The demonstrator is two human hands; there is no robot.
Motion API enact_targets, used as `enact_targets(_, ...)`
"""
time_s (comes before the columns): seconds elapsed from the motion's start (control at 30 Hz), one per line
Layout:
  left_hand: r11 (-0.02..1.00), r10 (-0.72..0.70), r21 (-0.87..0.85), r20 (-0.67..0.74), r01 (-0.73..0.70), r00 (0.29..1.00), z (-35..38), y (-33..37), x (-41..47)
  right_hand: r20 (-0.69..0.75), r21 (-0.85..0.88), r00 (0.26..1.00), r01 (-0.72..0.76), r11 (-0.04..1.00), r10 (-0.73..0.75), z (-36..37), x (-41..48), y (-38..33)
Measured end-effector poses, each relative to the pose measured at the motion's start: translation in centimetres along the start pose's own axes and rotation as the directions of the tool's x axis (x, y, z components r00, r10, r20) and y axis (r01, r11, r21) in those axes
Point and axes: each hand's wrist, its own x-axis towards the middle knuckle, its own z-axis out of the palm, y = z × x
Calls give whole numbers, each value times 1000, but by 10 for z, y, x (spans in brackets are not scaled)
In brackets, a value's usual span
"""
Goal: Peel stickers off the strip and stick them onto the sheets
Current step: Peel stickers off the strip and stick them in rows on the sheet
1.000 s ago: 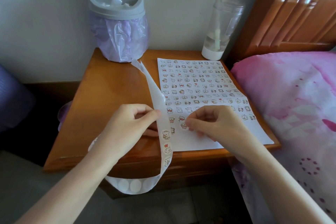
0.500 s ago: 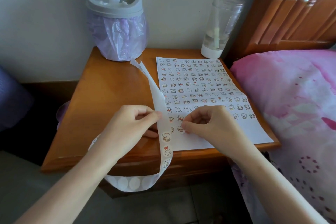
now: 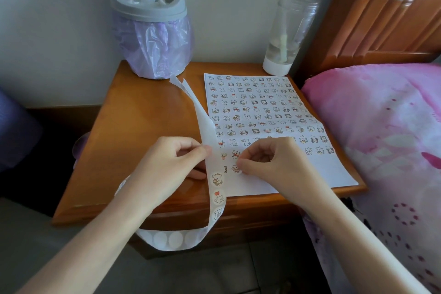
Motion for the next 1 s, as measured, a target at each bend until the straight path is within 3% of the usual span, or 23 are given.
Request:
enact_targets(0.6, 1000, 8, -19, 1, -8, 1000, 0, 0, 0, -33, -93, 999, -29, 995, 26, 5, 3, 6)
enact_targets(1.0, 1000, -6, 11, 13, 5, 1000, -1, 1, -1, -61, -201, 997, 29, 979, -42, 7, 2, 8)
